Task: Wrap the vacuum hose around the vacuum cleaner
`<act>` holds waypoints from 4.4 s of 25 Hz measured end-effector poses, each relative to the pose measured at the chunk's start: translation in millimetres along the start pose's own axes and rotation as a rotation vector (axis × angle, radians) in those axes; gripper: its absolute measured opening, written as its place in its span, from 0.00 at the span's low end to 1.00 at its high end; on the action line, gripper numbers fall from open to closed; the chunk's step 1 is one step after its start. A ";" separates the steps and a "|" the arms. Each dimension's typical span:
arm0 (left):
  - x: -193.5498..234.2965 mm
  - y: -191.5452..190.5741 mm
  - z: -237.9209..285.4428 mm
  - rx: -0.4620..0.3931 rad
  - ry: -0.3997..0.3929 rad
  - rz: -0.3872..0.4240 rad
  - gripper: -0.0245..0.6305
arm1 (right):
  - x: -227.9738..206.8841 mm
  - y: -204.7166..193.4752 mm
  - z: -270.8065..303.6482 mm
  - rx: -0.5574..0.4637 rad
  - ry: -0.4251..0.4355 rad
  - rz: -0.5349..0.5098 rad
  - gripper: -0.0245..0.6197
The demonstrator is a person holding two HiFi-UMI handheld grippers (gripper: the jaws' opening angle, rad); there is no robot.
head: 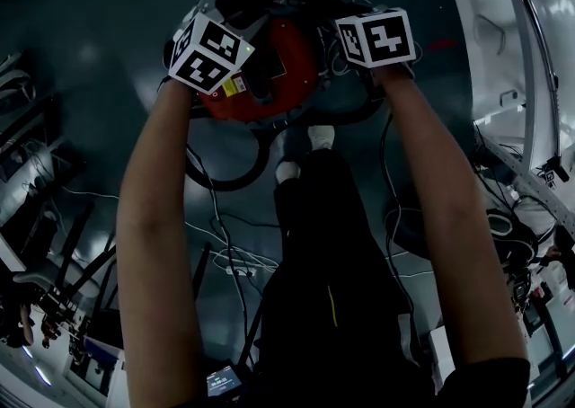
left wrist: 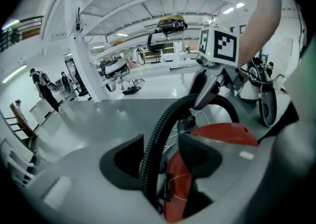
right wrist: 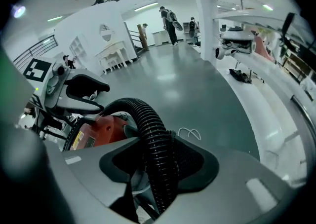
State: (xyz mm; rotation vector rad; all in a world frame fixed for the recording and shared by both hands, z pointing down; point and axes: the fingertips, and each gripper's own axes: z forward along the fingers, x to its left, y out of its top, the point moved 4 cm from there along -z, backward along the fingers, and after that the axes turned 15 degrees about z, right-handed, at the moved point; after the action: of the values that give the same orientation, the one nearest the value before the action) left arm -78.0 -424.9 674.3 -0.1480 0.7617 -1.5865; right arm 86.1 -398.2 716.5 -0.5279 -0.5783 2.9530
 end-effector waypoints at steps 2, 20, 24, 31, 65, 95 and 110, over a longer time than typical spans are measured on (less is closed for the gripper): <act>-3.0 3.5 2.3 -0.001 -0.005 0.006 0.38 | -1.8 -9.3 2.3 0.000 0.002 0.065 0.35; -23.1 17.1 18.5 0.000 -0.062 0.018 0.37 | 0.1 -75.7 7.6 -0.122 0.046 0.731 0.36; -28.2 23.2 26.4 -0.007 -0.092 0.036 0.35 | 4.6 -80.9 12.5 -0.122 0.047 0.669 0.36; -27.3 28.8 43.0 0.022 -0.116 0.096 0.30 | -1.5 -79.3 14.2 -0.132 0.069 0.543 0.37; -25.8 40.1 41.0 0.041 -0.211 0.096 0.29 | -13.0 -63.9 -3.5 -0.117 0.068 0.263 0.45; -33.7 -100.6 -130.8 0.082 0.230 -0.562 0.13 | 105.2 -17.0 -37.4 -0.152 0.170 -0.026 0.25; -132.9 -80.7 -225.2 0.022 0.337 -0.834 0.05 | 181.3 -59.3 -109.3 -0.177 0.223 0.038 0.03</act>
State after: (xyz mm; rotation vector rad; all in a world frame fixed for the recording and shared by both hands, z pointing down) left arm -236.4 -218.6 589.2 -0.1999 1.0136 -2.4520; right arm -44.4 -278.1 586.6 -0.8806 -0.8139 2.8376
